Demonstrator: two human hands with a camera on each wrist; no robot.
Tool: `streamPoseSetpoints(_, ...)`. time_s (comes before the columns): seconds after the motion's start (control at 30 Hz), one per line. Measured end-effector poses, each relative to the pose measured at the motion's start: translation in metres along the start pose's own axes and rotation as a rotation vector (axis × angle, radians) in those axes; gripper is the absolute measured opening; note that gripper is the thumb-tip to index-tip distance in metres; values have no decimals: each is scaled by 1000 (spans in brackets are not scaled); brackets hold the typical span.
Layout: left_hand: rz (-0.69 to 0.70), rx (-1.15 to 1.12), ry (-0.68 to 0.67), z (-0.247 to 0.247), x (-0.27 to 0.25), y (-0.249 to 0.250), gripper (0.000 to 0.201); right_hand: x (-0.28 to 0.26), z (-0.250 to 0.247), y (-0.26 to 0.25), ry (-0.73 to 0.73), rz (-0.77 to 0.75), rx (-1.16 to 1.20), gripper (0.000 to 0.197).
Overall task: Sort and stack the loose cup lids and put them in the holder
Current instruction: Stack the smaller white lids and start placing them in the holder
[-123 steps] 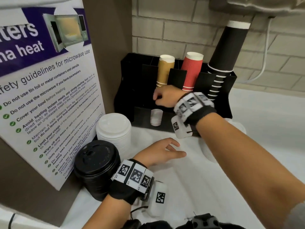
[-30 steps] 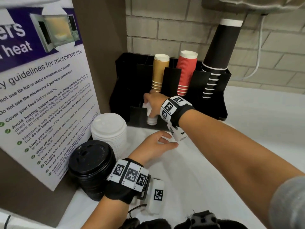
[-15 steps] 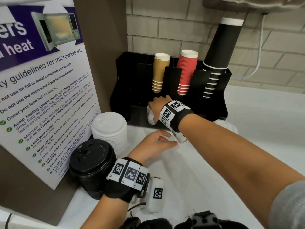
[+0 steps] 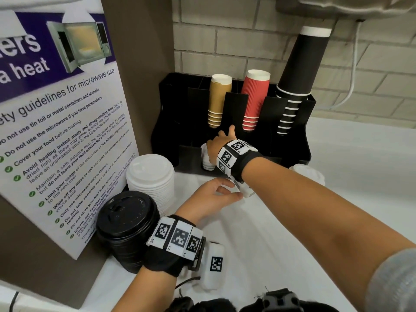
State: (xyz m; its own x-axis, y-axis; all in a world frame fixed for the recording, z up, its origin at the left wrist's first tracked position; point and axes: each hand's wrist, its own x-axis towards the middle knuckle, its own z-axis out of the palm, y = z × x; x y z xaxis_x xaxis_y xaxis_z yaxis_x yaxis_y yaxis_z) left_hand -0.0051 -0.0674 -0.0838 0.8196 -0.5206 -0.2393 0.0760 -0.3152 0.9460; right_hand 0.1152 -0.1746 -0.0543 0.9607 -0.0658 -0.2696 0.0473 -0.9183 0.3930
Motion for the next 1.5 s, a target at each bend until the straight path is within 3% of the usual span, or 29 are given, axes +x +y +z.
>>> streamPoseSetpoints(0.1,3,11,-1,0,1,-1,35,-12,-5,3,40,-1,73,54)
streamPoseSetpoints(0.27,15,26,16,-3,4,-3,34,-61,-18,37,354,-18,574,57)
streamPoseSetpoints(0.37,40,27,21,-3,5,-4,27,-101,-5,82,504,45,869,45)
streamPoseSetpoints(0.43,54,20,32,-2,6,-5,25,-128,18,110,569,167,956,32)
streamPoseSetpoints(0.5,63,11,42,-1,6,-5,25,-151,46,128,525,313,989,32)
streamPoseSetpoints(0.6,69,1,55,2,6,-5,25,-168,76,136,402,469,1040,45)
streamPoseSetpoints(0.73,62,-6,40,7,6,-3,23,-165,95,129,382,513,1089,54)
streamPoseSetpoints(1.0,85,38,41,8,7,0,22,-159,108,127,449,519,1081,49)
streamPoseSetpoints(1.2,192,22,101,9,3,7,29,-171,88,127,605,449,1099,47)
streamPoseSetpoints(1.3,314,-61,61,13,-1,10,59,-174,64,111,703,277,1194,44)
streamPoseSetpoints(1.4,423,-195,15,20,-3,13,86,-175,42,83,611,27,1440,42)
streamPoseSetpoints(1.5,505,-297,50,22,-3,14,85,-170,33,60,486,-120,1571,41)
